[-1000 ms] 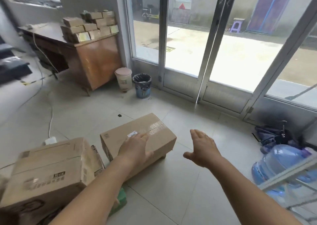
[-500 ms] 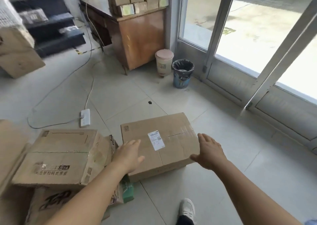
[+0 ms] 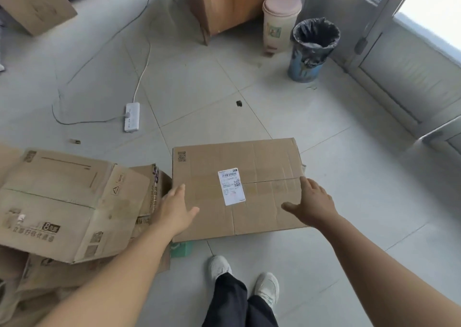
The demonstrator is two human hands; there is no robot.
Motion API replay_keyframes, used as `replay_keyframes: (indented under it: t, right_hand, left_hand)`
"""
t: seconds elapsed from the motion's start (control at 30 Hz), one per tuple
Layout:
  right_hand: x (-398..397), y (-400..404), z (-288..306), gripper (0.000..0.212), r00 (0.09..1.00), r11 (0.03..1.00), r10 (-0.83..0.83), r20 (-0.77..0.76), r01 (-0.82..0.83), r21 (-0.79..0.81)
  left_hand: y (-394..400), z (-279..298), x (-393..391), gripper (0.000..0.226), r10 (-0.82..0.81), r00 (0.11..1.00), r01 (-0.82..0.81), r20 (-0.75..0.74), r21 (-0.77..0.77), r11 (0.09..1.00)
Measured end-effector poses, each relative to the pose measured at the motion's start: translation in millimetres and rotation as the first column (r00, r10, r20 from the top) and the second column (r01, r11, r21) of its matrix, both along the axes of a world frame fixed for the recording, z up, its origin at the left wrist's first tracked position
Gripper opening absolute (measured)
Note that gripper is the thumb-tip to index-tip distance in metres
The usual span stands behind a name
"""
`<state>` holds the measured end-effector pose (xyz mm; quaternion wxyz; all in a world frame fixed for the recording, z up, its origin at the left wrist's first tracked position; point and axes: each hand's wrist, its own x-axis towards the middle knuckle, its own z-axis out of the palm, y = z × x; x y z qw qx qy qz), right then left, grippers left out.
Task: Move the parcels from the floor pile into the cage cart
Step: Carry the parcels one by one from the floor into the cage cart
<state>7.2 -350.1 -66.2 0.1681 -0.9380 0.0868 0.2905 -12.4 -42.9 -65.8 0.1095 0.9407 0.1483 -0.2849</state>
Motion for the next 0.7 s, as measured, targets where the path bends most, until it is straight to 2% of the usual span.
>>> replay_keyframes:
  t: [0.23,0.43,0.6,0.7]
  right_hand:
    - [44,-9,-100,0.092,0.989,0.987,-0.141,-0.043,0.144,0.068]
    - [63,-19,-182,0.098,0.98,0.986,-0.163,-0.111,0.167,0.026]
    - [73,-36,-228,0.104,0.964,0.971,-0.237,-0.122,0.235,-0.03]
    - [76,-42,-243,0.112,0.947,0.951,-0.307,-0.096,0.309,0.008]
  left_hand:
    - [24,-94,22,0.089,0.164,0.986,-0.165,-0.035,-0.033,0.986]
    - [42,-159,38,0.099,0.252,0.966,-0.252,-0.059,0.002,0.968]
    - [44,-197,48,0.111,0.361,0.932,-0.362,-0.026,-0.036,0.932]
    - [47,-200,49,0.117,0.415,0.91,-0.413,0.024,-0.064,0.909]
